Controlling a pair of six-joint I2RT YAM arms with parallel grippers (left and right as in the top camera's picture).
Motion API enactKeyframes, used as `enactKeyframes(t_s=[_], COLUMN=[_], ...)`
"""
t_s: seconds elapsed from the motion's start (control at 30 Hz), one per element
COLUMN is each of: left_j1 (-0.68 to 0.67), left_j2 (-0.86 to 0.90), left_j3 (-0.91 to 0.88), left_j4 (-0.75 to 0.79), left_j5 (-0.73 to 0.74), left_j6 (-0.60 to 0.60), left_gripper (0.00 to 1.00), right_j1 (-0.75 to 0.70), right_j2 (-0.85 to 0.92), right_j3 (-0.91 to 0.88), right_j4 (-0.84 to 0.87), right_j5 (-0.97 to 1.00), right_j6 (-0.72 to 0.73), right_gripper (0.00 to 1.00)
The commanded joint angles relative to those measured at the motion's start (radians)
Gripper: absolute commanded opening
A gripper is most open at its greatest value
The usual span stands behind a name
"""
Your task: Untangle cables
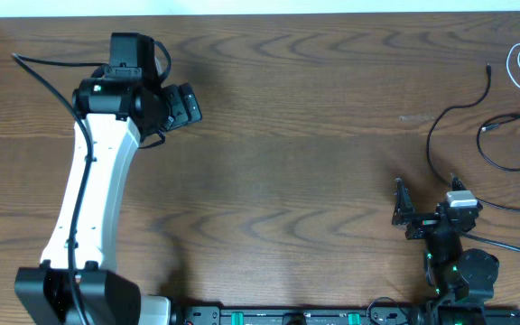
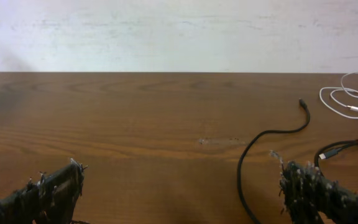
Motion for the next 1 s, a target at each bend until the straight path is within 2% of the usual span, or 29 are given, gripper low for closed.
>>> enactKeyframes(t_s=[0.0,0.17,0.37,0.63,0.77,0.97], left_j1=[-0.001,-0.001,0.002,0.042,0.065,0.086], left_j2=[-0.108,-0.322,-0.677,-1.100,-1.258,-1.392], left_j3=[-0.067,-0.311,-0.698,-1.146,-1.299,-1.420], left_j4=[0.055,0.291,0.579,0.966,1.004,1.004], left_j5=[-0.038,-0.037,-0.038,-0.038,-0.037,-0.039], left_j6=[0.035,0.100,0.213,0.298,0.299,0.323], left_gripper=[0.94,0.94,0.94,0.94,0.94,0.94], right_j1=[-0.004,-0.004,-0.004,-0.004,-0.004,-0.004], right_j2=[-0.004,-0.004,-0.004,-0.004,-0.004,-0.004], right_j3=[-0.003,-0.003,-0.003,-0.003,-0.003,-0.003], right_j4=[-0.003,-0.003,-0.003,-0.003,-0.003,-0.003], right_j5=[-0.006,-0.006,-0.006,-0.006,-0.006,-0.006], right_j6=[0.010,0.010,0.010,0.010,0.010,0.010], right_gripper=[0.99,0.99,0.99,0.99,0.99,0.99])
